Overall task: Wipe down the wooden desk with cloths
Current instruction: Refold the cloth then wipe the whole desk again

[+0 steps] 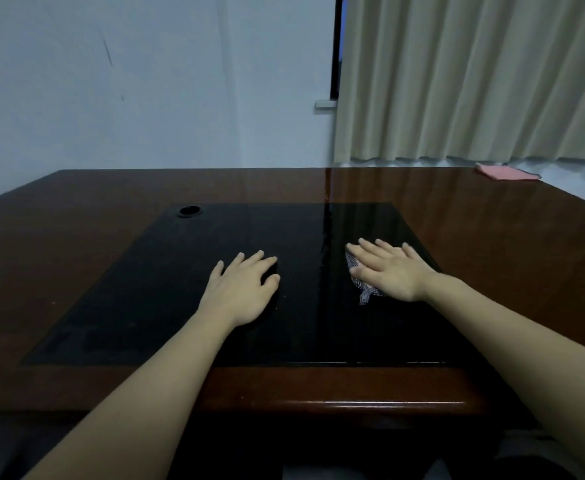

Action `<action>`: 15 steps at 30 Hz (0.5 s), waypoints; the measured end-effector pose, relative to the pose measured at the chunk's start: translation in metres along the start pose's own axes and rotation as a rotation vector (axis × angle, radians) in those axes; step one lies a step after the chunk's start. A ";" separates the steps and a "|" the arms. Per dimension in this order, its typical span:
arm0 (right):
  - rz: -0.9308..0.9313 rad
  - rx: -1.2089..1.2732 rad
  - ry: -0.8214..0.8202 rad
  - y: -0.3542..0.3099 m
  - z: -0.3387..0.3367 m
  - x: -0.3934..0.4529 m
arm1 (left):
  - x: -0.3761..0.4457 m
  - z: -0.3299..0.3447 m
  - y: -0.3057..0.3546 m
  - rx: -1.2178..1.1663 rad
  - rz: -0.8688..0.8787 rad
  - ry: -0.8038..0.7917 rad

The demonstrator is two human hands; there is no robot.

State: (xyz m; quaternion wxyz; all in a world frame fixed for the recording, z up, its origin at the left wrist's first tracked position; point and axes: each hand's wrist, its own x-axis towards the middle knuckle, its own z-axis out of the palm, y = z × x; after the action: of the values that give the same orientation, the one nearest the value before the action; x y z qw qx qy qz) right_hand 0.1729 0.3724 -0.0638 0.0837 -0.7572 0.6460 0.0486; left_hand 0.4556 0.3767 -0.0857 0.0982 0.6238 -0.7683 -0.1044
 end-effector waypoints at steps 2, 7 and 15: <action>0.034 -0.004 0.003 -0.007 0.000 0.012 | 0.001 0.000 0.001 -0.006 0.004 -0.004; -0.143 -0.024 -0.018 -0.060 0.009 -0.008 | 0.001 0.000 0.002 -0.010 0.001 0.006; -0.371 0.009 -0.063 -0.062 0.019 -0.066 | 0.000 -0.008 -0.002 -0.101 -0.009 0.037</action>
State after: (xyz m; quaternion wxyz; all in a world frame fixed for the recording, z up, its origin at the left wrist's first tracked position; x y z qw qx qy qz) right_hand 0.2239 0.4497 -0.0666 0.1150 -0.8611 0.4925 0.0532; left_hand 0.4596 0.3761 -0.0786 0.1434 0.6232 -0.7574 -0.1318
